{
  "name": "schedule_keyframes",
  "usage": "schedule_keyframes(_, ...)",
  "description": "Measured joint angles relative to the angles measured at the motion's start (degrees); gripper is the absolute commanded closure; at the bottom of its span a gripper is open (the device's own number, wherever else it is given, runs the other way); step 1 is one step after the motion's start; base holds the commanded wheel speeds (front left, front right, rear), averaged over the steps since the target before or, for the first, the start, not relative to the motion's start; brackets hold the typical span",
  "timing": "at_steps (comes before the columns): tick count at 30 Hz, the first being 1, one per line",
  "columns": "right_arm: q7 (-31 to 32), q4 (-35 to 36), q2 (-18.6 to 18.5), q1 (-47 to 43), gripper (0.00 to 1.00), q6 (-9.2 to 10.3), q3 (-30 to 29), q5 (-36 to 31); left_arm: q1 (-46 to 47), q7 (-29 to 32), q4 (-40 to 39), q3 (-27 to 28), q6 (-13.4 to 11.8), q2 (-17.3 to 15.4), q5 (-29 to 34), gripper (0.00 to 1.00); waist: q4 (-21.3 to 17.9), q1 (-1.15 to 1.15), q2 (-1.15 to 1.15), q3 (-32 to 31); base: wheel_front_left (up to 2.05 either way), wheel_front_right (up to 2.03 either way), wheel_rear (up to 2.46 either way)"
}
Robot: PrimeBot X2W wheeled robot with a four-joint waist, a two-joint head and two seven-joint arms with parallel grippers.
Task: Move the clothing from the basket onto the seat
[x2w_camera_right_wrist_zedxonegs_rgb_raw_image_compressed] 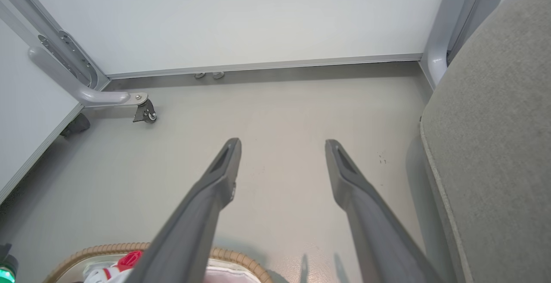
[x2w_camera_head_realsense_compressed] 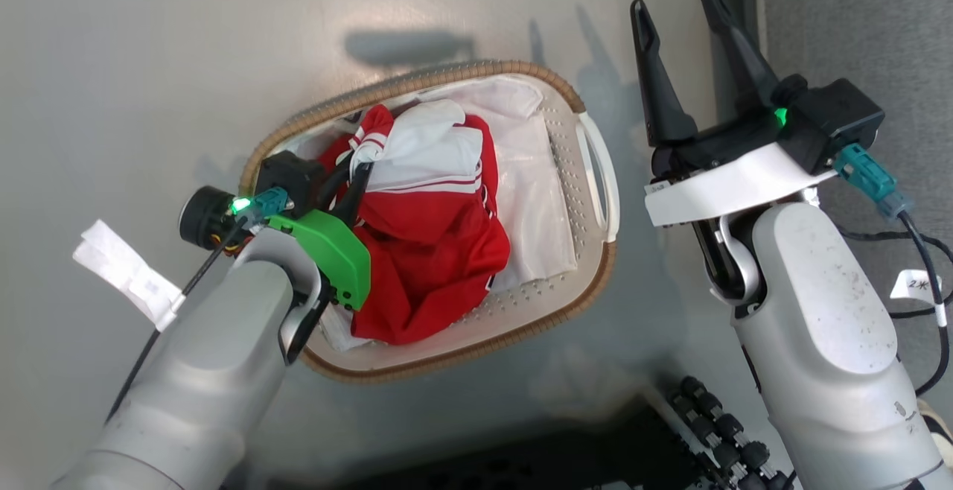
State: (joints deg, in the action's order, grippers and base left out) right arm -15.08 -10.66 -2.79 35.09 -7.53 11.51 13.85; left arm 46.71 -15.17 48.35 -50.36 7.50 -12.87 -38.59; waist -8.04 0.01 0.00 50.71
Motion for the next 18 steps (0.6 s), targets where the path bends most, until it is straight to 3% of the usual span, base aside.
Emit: schedule_keyframes(18,0.0,-6.0,0.0,-8.0,0.00,0.01,-1.1,0.8,-11.2,0.0,-12.3,9.4,0.0,1.7,5.6,1.00,2.1,0.00,0.00,-18.6,0.00,0.00,0.00)
